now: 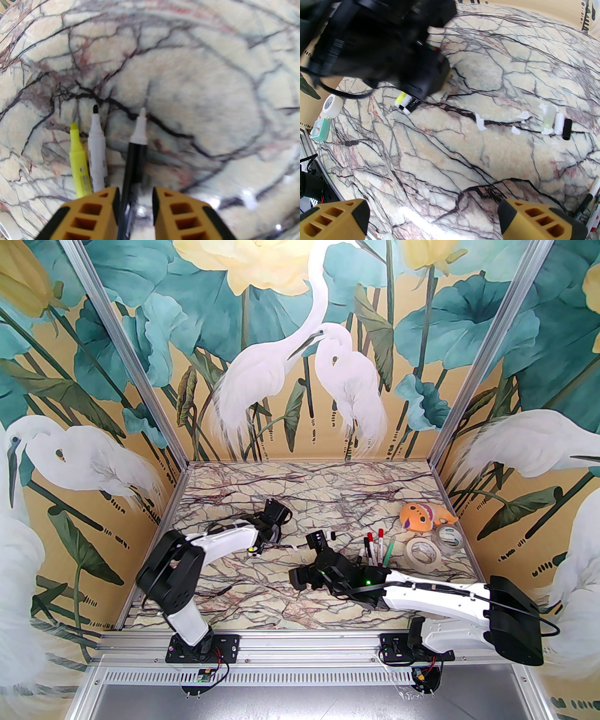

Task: Open the pen caps

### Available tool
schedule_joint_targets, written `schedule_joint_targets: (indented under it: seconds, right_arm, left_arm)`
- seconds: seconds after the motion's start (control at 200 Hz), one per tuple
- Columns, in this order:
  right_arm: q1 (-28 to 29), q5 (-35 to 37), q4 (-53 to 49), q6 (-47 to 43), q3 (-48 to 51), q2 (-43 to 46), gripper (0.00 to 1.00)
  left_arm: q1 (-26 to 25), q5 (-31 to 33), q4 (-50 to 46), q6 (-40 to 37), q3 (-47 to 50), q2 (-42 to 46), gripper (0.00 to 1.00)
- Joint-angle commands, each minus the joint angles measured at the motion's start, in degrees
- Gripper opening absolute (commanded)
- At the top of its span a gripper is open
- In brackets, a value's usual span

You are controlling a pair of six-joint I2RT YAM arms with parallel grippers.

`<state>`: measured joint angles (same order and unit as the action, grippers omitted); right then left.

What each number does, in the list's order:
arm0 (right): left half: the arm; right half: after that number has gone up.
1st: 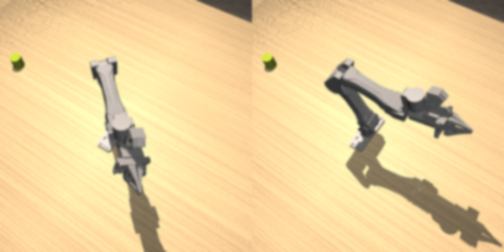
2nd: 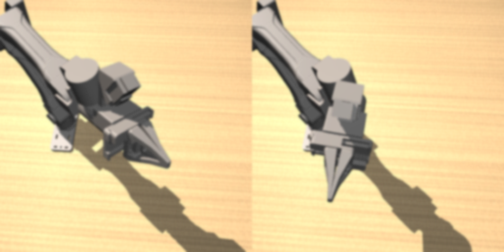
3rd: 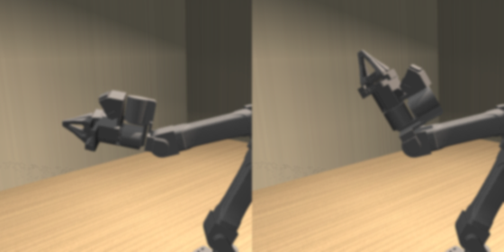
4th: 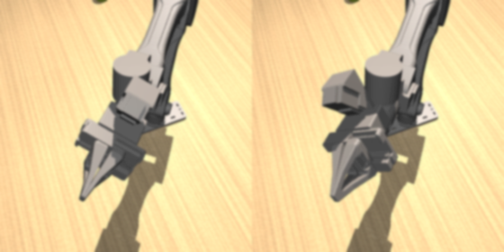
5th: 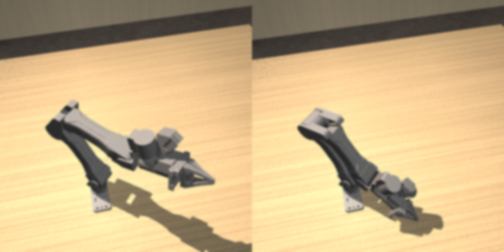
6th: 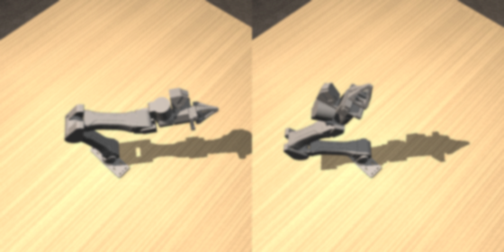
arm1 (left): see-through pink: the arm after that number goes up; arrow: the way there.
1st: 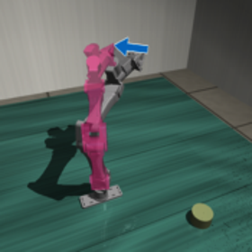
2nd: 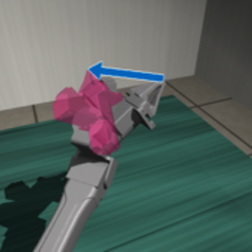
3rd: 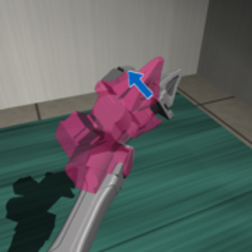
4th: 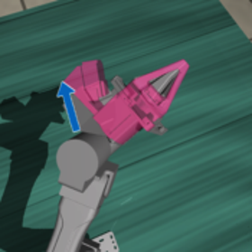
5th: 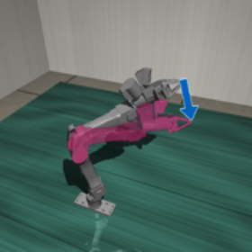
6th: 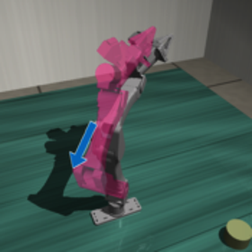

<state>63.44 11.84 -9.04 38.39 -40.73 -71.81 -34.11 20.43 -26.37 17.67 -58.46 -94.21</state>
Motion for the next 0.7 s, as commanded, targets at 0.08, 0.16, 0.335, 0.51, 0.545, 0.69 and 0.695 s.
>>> schedule_joint_targets:
  seconds: [0.08,0.16,0.335,0.51,0.545,0.69,0.695]
  right_arm:
    - [-3.43,2.47,-10.70,7.99,-0.64,3.54,0.89]
    - [-6.35,2.84,-15.31,10.92,-0.73,4.62,0.83]
    - [-13.41,3.41,-24.66,14.13,-1.63,4.97,0.61]
    - [-20.52,3.07,-29.35,14.68,-1.63,4.58,0.53]
    - [-22.09,2.15,-29.53,14.26,-1.63,4.36,0.53]
    - [-27.57,-0.60,-28.92,12.36,-1.75,2.29,0.50]
    - [-27.75,-0.73,-28.84,12.25,-1.78,2.16,0.50]
  left_arm:
    - [-0.25,-16.32,3.41,4.61,6.89,11.23,0.35]
    - [-0.85,-21.52,7.44,5.84,11.00,15.88,0.42]
    - [-4.13,-30.18,15.28,7.91,18.56,24.83,0.71]
    - [-7.73,-37.63,22.91,8.36,23.98,31.90,0.99]
    - [-7.81,-39.49,24.62,8.92,24.97,33.07,0.99]
    - [-7.81,-44.89,28.17,9.28,27.43,35.02,0.99]
    - [-7.81,-44.96,28.19,9.25,27.47,35.04,0.99]
